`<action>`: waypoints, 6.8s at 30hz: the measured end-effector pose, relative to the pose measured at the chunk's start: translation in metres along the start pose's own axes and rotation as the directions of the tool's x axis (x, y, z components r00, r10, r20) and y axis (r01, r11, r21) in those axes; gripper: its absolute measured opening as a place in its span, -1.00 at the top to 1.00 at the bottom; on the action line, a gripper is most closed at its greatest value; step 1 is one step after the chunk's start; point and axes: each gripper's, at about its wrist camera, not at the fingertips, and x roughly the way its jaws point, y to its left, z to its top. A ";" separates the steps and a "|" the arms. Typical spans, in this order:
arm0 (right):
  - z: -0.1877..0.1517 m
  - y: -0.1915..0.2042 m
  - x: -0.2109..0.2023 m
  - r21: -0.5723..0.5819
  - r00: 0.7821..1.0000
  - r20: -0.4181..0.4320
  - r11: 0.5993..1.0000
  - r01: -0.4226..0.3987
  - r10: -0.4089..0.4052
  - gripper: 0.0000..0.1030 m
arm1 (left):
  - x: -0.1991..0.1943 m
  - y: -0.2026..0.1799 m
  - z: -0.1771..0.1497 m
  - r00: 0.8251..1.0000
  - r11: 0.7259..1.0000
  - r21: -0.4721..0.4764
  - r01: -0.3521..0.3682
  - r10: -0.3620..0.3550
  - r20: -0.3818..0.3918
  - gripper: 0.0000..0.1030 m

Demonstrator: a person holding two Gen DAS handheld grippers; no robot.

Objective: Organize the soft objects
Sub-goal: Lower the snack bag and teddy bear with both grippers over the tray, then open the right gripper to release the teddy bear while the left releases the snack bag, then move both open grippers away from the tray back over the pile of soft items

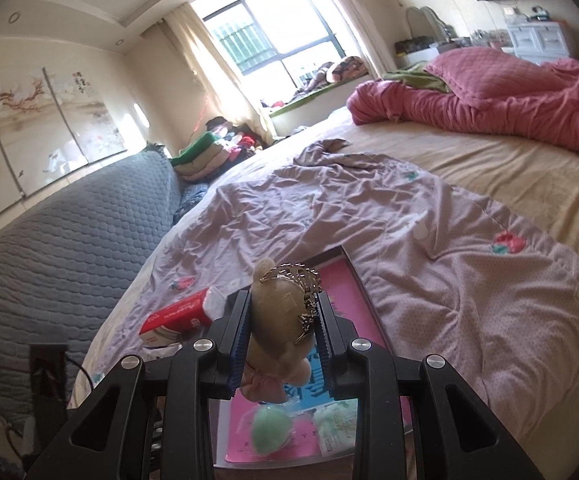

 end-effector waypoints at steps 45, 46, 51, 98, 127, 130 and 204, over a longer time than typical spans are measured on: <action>-0.035 -0.051 0.084 0.125 0.984 -0.154 0.987 0.104 -0.084 0.39 | 0.063 -0.014 -0.011 0.981 0.998 0.010 0.063 -0.060 -0.184 0.23; -0.037 -0.052 0.087 0.127 0.983 -0.163 0.987 0.103 -0.082 0.39 | 0.062 -0.014 -0.010 0.980 0.998 0.011 0.061 -0.058 -0.190 0.23; -0.045 -0.050 0.096 0.082 0.974 -0.205 0.990 0.116 -0.097 0.38 | 0.062 -0.014 -0.010 0.980 0.998 0.006 0.061 -0.059 -0.190 0.23; -0.046 -0.058 0.068 0.028 0.956 -0.202 0.975 0.221 -0.212 0.01 | 0.057 -0.002 -0.008 0.972 0.992 -0.037 0.120 -0.125 -0.200 0.20; -0.037 -0.044 0.048 0.025 0.962 -0.179 0.976 0.214 -0.207 -0.37 | 0.023 0.006 -0.002 0.993 0.996 -0.049 0.078 -0.082 -0.084 -0.17; -0.036 -0.036 0.047 0.000 0.961 -0.176 0.976 0.217 -0.213 -0.41 | 0.013 0.007 -0.004 0.996 0.997 -0.047 0.069 -0.072 -0.059 -0.19; -0.016 0.180 -0.013 -0.377 0.996 -0.071 0.926 0.024 -0.055 -0.63 | -0.158 0.119 -0.016 0.954 0.965 -0.183 -0.185 0.221 0.203 -0.44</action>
